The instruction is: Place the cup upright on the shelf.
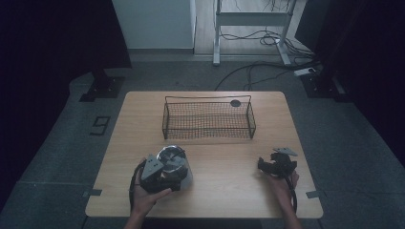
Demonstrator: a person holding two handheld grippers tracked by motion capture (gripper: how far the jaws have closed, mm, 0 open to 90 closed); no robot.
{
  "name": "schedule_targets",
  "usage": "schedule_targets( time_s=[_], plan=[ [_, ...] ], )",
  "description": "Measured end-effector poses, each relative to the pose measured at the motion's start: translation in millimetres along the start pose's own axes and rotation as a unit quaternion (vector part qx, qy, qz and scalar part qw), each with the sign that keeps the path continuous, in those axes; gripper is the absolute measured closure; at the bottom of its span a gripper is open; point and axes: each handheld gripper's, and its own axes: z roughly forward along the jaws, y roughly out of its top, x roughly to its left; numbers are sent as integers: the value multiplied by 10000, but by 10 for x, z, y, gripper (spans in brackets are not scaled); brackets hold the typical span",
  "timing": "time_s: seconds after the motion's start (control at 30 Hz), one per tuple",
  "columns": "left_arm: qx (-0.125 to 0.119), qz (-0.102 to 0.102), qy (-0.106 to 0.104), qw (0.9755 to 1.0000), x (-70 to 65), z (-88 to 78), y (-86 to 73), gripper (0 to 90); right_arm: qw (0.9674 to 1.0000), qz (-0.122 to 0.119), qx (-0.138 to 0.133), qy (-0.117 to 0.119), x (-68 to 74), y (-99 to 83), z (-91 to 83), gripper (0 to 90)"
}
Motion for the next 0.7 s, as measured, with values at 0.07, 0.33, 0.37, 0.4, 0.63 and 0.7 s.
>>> schedule_targets(
  time_s=[0.07, 0.33, 0.37, 0.4, 0.63, 0.7],
  plan=[
    [-35, -45, 98, 9999, 18, -11, 31, 39, 10000, -2, -2, -1, 0, 0, 0, 68],
    [-79, -96, 335, 9994, -28, 80, 210, 39, 10000, 6, -1, 25, 1, 0, -2, 75],
    [-79, -96, 335, 9994, -28, 80, 210, 39, 10000, 5, -2, 28, 1, 0, -2, 76],
    [-63, -97, 334, 9994, -37, 102, 231, 39, 10000, 5, -2, 28, 1, 0, -2, 76],
    [-16, -13, 200, 9998, -83, 238, 378, 39, 10000, -2, -7, 16, 2, 0, -2, 79],
    [-30, 25, 189, 9998, -82, 269, 424, 39, 10000, -3, -18, 0, -1, 0, -1, 80]
  ],
)
